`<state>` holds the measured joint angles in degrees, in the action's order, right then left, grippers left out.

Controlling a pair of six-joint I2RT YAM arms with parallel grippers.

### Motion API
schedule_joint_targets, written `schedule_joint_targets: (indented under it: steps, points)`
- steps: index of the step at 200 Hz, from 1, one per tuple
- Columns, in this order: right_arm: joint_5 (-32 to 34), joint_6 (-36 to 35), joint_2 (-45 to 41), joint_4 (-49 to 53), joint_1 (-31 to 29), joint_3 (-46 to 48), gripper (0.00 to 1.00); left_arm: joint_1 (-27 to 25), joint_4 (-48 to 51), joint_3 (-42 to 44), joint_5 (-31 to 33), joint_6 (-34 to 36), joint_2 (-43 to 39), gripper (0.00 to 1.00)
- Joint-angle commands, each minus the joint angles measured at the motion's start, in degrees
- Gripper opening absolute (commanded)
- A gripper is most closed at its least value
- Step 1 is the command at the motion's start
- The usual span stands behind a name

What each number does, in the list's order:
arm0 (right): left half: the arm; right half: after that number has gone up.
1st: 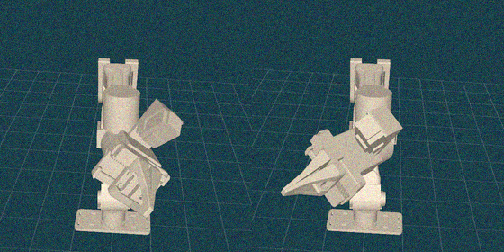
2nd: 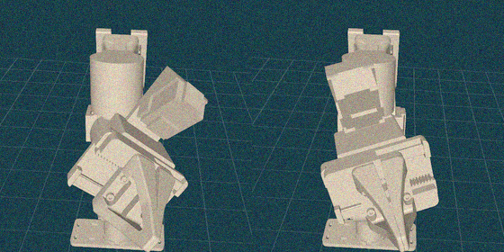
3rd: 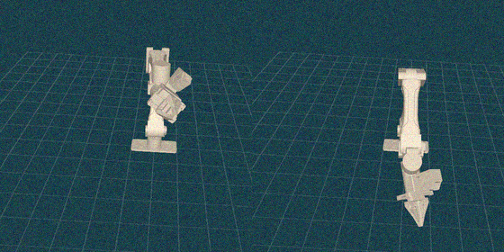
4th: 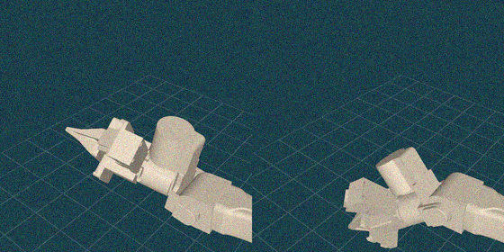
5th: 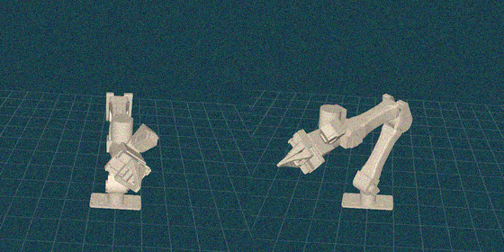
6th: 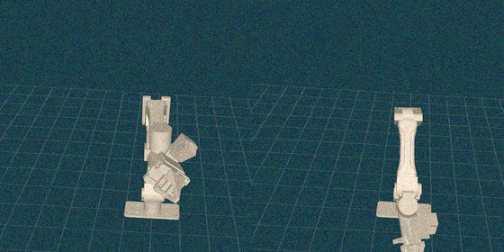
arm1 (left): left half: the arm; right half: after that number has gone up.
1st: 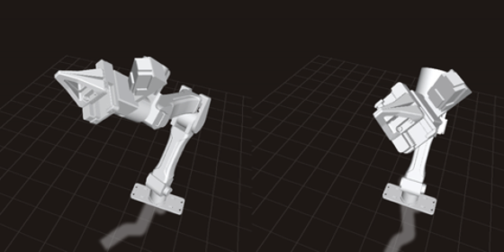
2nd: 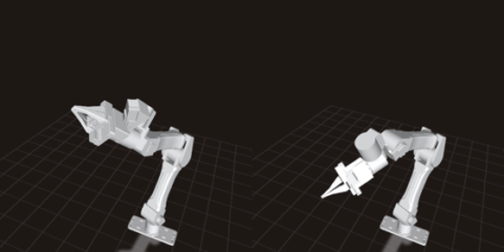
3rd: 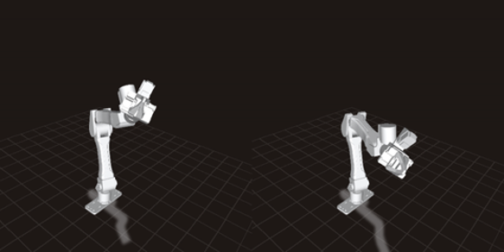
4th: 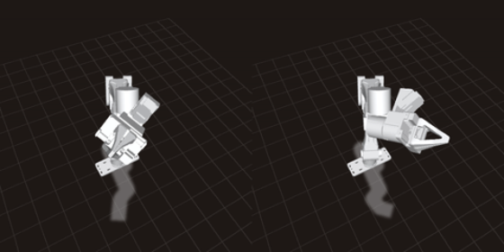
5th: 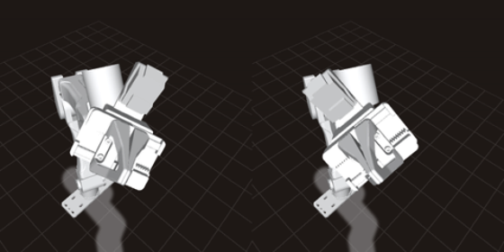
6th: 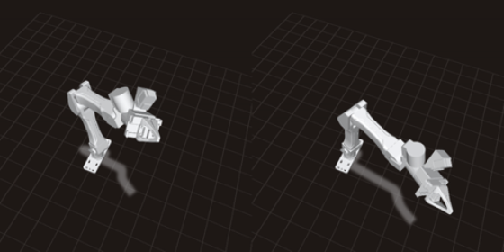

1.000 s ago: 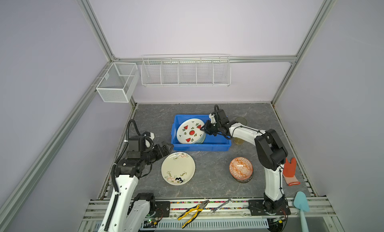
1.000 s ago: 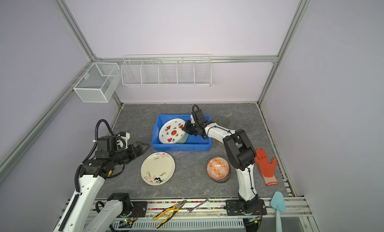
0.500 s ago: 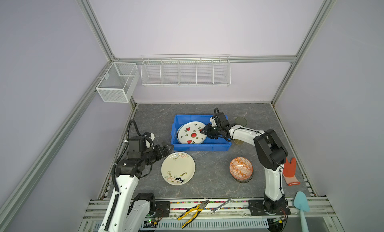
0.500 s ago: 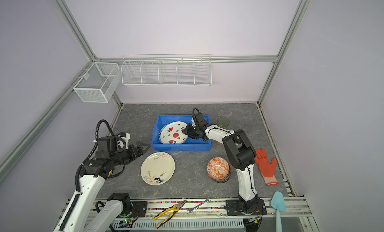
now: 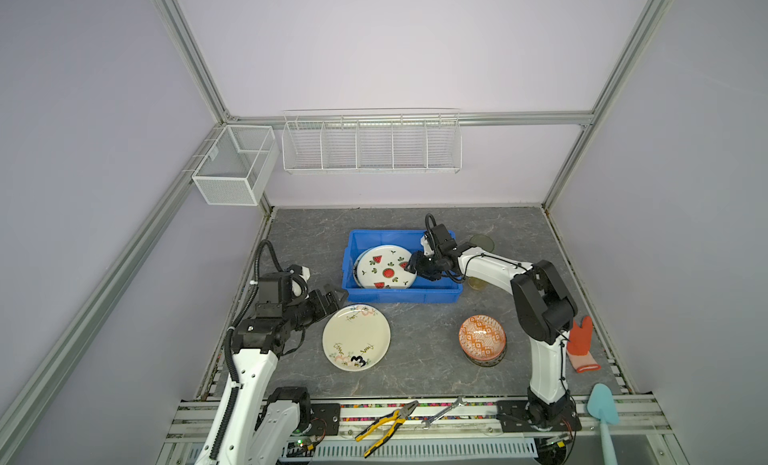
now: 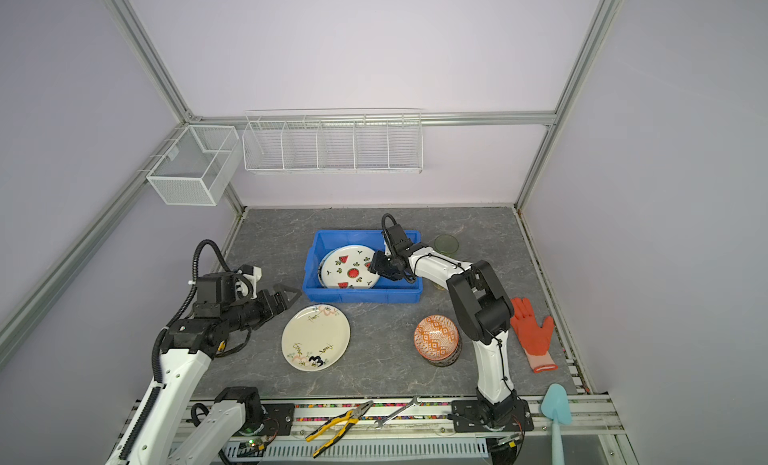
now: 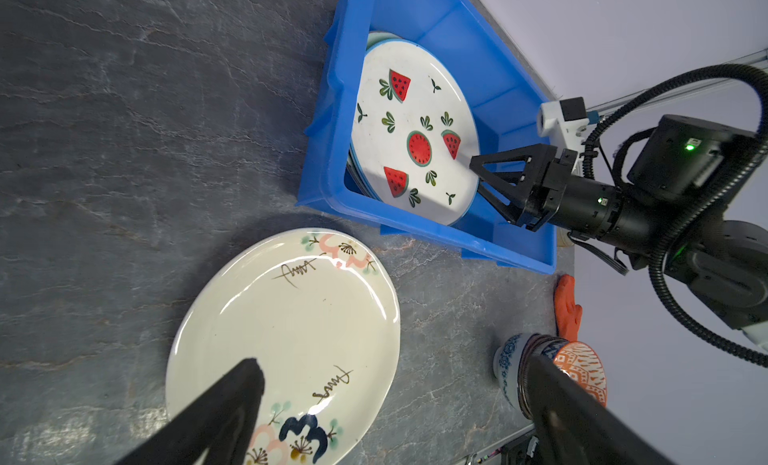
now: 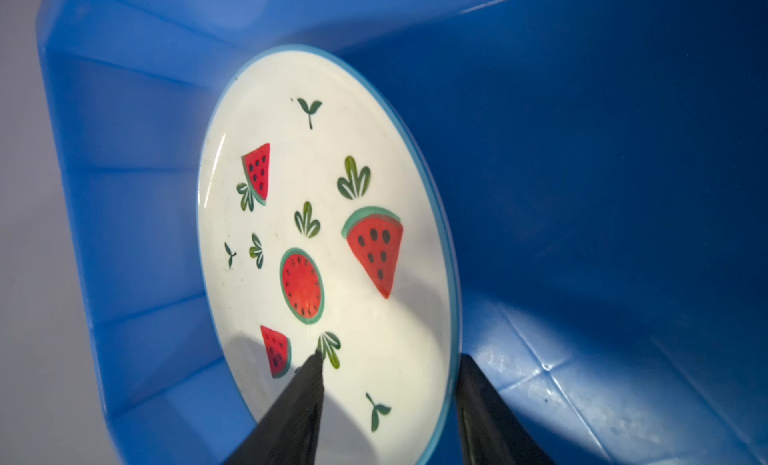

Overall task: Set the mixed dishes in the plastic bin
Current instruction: 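Open the right gripper to release the watermelon plate in the bin, then lift the right gripper out of the bin while the left gripper lowers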

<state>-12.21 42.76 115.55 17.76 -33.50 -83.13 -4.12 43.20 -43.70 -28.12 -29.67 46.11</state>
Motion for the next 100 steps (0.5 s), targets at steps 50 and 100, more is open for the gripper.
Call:
schedule_joint_targets:
  steps: [50,100]
  points:
    - [0.61,-2.86,-0.63,2.19,-1.95,-4.62,0.54,0.34,-0.84,0.72,-0.54,0.3,0.32,0.99]
    - [1.75,-3.43,-1.66,2.97,-2.22,-4.69,0.54,0.34,-0.64,1.07,1.39,-0.21,0.52,0.99]
